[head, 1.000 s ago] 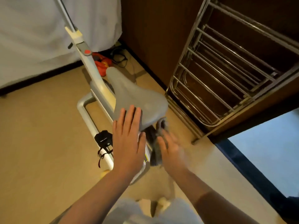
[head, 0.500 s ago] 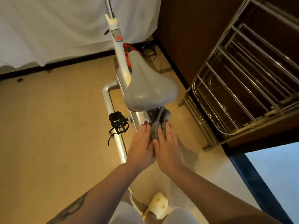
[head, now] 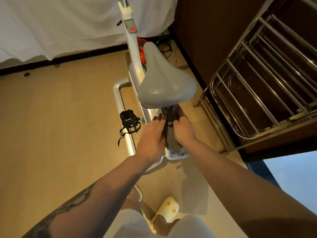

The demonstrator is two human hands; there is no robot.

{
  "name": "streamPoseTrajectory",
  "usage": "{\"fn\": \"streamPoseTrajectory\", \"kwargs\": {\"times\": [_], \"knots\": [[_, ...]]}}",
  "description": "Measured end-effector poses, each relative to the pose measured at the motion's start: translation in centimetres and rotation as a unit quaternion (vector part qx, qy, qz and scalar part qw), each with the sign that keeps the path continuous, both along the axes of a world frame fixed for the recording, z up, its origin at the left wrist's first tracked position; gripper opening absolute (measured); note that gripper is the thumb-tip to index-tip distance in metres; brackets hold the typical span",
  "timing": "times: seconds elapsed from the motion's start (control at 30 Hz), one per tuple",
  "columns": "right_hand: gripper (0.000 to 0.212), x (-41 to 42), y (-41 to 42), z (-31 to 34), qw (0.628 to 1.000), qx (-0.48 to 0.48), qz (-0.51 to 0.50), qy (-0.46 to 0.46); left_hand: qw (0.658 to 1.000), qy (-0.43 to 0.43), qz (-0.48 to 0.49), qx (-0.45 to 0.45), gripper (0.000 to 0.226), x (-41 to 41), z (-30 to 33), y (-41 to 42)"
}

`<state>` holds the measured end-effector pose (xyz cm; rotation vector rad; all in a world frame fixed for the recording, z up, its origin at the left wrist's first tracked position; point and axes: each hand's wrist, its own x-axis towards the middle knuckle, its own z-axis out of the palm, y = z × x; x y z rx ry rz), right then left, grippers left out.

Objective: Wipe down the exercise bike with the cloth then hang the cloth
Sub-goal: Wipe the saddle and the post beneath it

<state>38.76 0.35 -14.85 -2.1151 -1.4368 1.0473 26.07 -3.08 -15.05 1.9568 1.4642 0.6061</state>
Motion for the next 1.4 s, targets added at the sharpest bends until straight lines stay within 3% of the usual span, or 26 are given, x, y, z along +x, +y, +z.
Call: {"fn": "streamPoseTrajectory", "kwargs": {"times": [0.17,0.27,0.37,0.53,0.67,0.77,0.83,1.0,1.17,1.3,1.4], "knots": [[0.025,0.4,-2.7,-0.5,0.999,0.025,0.03,0.017,1.0,0.001,0.001,-0.001,0.061,0.2,-0.5,0.4],[0.04,0.4,0.0,-0.2,0.997,-0.006,-0.023,0.075,1.0,0.005,0.012,-0.012,0.061,0.5,-1.0,0.5],[0.024,0.0,-2.9,-1.0,0.999,0.017,-0.008,0.029,1.0,-0.014,0.017,-0.004,0.049,0.7,-1.2,0.3],[0.034,0.4,0.1,-0.4,0.998,-0.026,-0.022,0.048,0.999,-0.033,0.014,0.0,0.058,1.0,-1.8,0.0],[0.029,-0.6,-3.3,-0.3,0.999,0.039,0.001,-0.009,0.998,-0.027,0.048,0.021,0.043,0.9,-1.7,0.1],[0.028,0.0,-1.9,-0.6,0.999,0.031,-0.003,0.035,0.999,0.001,0.049,0.004,0.054,0.8,-1.7,0.6],[0.041,0.4,0.9,-0.5,0.995,0.012,-0.03,0.094,0.999,0.02,0.044,-0.02,0.06,0.8,-1.6,0.8],[0.025,-0.3,-3.7,-1.5,0.996,0.05,-0.057,0.05,1.0,0.006,0.019,-0.002,0.053,0.9,-1.2,0.4],[0.032,0.2,0.4,-1.1,0.995,-0.019,-0.081,0.059,0.999,0.003,0.032,-0.008,0.03,1.3,-1.1,0.4],[0.039,-1.8,-6.5,-1.3,0.988,0.1,-0.097,0.059,0.999,-0.023,0.024,0.001,0.03,1.2,-1.2,0.0],[0.033,-0.5,-2.8,-1.6,0.996,0.033,-0.082,0.021,1.0,-0.017,0.006,0.018,0.038,0.9,-1.5,-0.1]]}}
